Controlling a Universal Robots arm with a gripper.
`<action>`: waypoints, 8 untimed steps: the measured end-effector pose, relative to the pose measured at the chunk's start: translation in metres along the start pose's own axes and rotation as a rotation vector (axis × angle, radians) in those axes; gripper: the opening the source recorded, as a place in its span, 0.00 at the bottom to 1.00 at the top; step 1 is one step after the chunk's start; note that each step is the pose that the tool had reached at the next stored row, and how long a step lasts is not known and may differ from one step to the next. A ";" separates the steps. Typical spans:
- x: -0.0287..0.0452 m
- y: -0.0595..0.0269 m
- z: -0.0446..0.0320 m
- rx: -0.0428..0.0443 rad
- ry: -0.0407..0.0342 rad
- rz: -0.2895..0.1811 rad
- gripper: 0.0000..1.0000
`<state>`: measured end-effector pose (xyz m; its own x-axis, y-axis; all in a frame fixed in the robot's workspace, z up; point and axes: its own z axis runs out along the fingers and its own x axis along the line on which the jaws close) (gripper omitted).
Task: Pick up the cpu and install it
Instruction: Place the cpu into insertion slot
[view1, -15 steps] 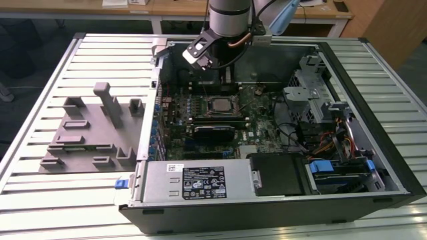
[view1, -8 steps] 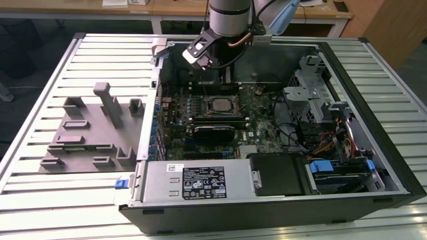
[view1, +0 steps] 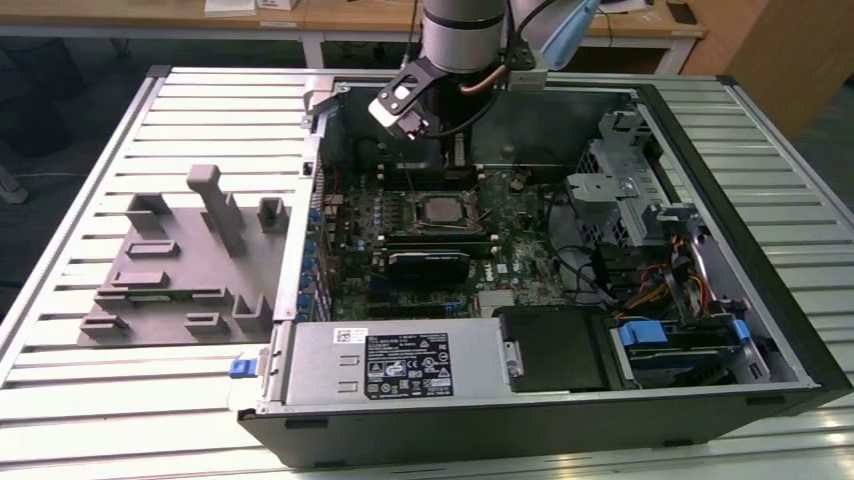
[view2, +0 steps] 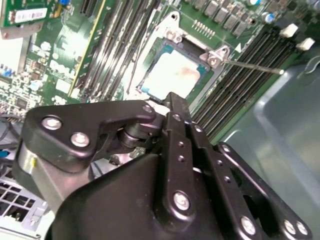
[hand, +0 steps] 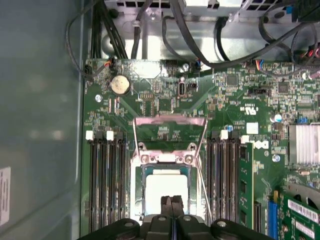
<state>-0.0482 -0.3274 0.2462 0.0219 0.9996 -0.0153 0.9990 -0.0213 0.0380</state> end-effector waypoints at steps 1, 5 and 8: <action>0.0000 0.0003 0.0000 0.0000 0.0001 0.000 0.11; 0.0000 0.0004 -0.0015 0.0000 0.0000 0.000 0.11; 0.0000 0.0005 -0.0025 -0.0002 0.0003 0.000 0.11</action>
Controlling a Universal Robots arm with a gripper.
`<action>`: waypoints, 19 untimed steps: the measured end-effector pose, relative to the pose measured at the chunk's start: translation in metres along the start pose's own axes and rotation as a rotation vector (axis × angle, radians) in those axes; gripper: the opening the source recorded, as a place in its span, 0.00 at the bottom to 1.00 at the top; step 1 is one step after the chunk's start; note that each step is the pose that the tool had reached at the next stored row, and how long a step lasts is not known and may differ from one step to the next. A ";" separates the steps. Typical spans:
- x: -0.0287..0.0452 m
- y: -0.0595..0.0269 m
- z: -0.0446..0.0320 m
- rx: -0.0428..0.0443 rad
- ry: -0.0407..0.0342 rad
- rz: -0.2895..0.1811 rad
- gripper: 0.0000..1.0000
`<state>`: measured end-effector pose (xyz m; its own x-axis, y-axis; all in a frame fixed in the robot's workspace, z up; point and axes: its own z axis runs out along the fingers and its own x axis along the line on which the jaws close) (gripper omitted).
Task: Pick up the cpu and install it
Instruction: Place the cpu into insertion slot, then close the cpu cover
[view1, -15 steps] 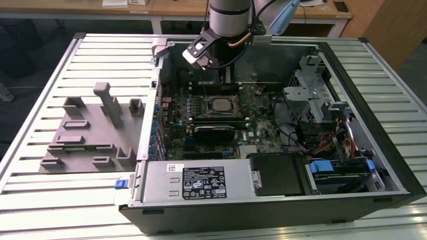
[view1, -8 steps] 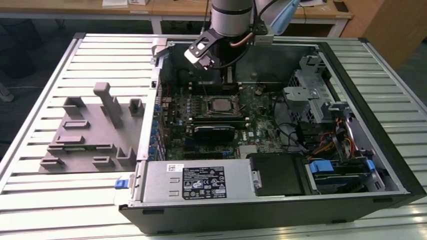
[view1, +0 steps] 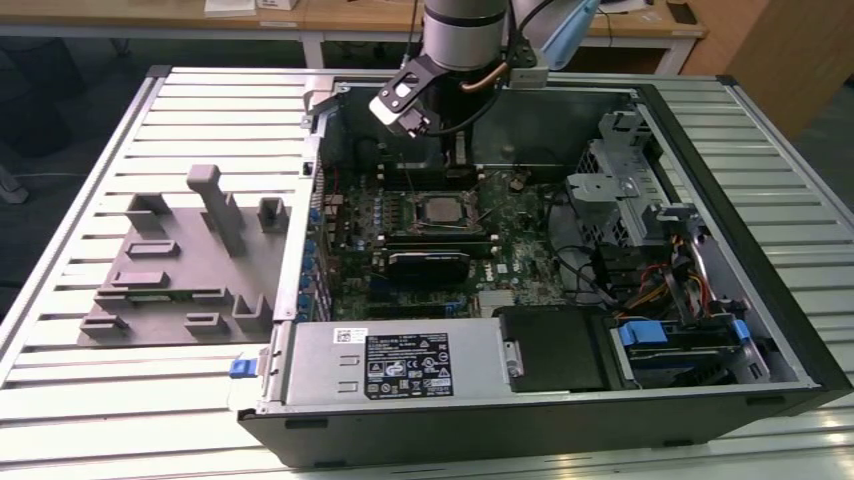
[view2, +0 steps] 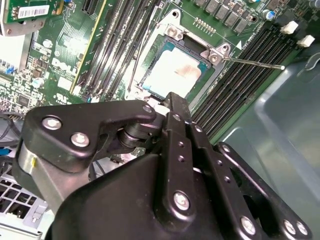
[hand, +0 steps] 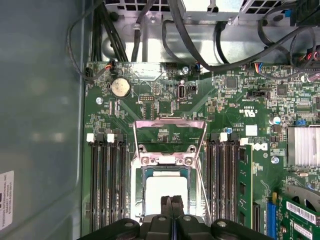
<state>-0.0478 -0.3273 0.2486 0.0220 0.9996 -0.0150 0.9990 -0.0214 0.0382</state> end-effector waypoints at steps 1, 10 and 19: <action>-0.0001 0.0000 -0.0003 0.0001 -0.0002 0.000 0.11; 0.0000 0.0000 -0.0006 0.0001 -0.0002 0.000 0.11; -0.0002 0.0004 -0.0116 -0.0005 -0.0002 0.000 0.11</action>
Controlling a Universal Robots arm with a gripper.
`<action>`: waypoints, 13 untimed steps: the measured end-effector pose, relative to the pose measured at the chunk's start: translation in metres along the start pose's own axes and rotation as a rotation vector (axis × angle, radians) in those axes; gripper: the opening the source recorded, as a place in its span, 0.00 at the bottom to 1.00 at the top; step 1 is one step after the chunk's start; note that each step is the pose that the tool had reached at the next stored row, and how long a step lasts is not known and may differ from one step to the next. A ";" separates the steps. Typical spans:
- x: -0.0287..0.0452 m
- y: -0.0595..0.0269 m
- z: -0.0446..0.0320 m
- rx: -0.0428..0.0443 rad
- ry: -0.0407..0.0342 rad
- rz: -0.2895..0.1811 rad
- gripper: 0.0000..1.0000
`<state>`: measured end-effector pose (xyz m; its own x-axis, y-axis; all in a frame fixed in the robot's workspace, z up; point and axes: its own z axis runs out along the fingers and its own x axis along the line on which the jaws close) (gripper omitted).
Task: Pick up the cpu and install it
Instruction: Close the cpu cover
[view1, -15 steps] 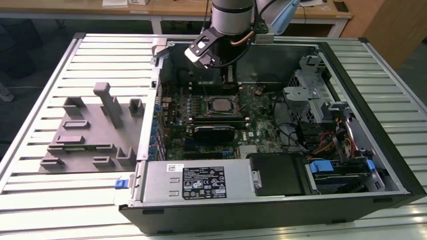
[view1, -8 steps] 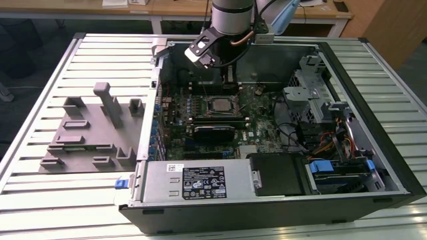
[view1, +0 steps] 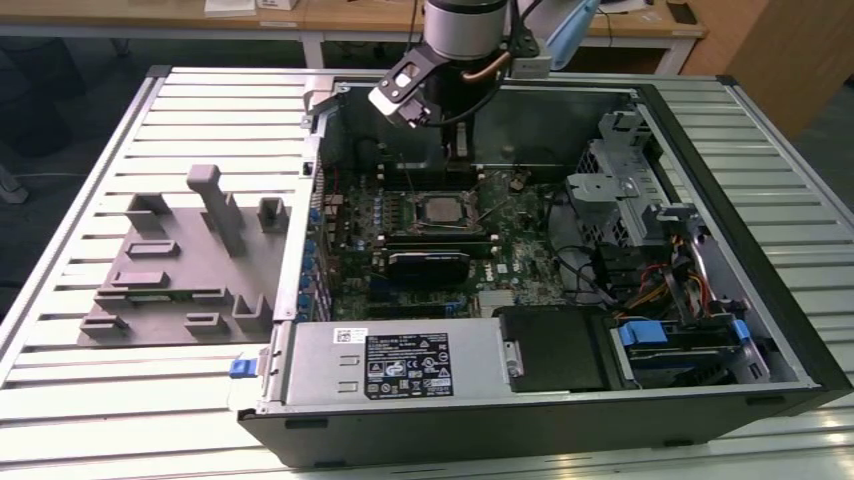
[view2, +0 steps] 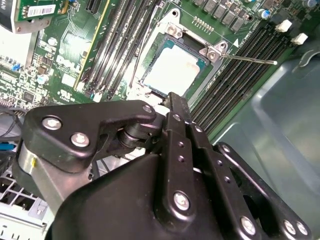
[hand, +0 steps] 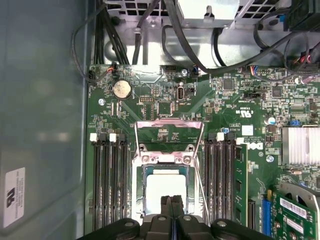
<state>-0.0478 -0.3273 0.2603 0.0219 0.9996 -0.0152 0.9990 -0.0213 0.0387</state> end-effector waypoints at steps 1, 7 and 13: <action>0.0000 0.0000 -0.0010 -0.0002 -0.0001 0.000 0.11; 0.0000 0.0009 -0.0011 -0.0002 -0.0001 0.000 0.11; 0.0002 0.0076 -0.0008 -0.0003 -0.0001 0.000 0.11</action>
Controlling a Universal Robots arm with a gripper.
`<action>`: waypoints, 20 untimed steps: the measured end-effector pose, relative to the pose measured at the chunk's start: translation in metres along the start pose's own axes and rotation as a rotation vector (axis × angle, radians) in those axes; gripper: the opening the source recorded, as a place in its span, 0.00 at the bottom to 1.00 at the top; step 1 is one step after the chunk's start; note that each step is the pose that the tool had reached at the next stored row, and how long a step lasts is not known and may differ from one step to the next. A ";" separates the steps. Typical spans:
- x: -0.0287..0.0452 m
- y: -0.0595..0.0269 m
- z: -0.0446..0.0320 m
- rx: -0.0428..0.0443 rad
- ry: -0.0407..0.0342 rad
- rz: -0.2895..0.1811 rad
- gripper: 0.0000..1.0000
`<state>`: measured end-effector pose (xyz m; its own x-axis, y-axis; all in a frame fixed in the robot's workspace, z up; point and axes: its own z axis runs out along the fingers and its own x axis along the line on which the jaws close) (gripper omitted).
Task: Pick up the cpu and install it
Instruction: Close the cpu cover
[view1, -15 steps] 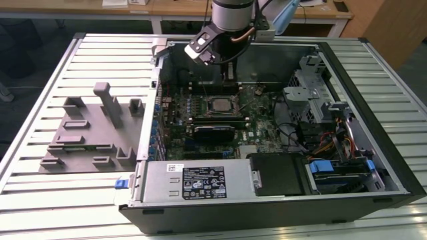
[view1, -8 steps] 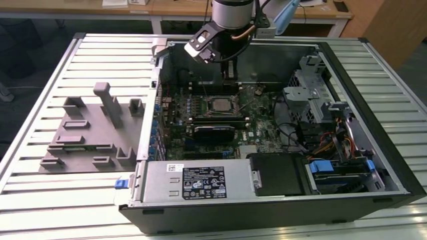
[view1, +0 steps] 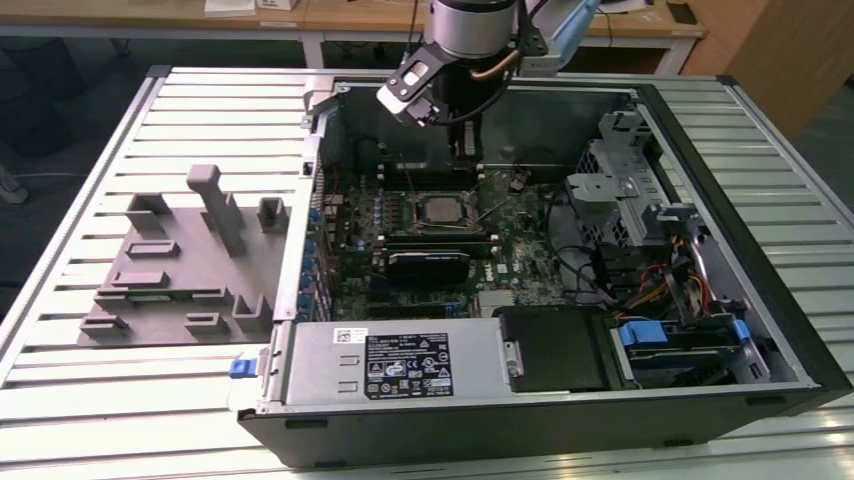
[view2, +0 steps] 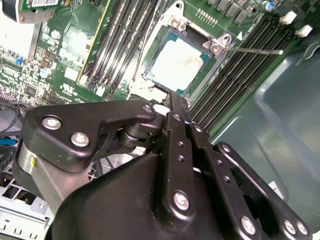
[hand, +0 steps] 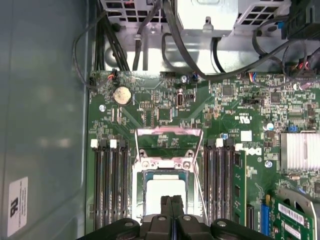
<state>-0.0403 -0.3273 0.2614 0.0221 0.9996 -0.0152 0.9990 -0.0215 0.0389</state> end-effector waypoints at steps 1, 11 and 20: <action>0.0000 0.0016 0.0001 0.0000 0.0000 0.000 0.11; 0.0005 0.0242 0.0009 0.0000 0.0000 0.000 0.11; 0.0010 0.0477 0.0018 0.0001 -0.0001 0.001 0.11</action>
<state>0.0075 -0.3273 0.2614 0.0228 0.9996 -0.0153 0.9990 -0.0222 0.0389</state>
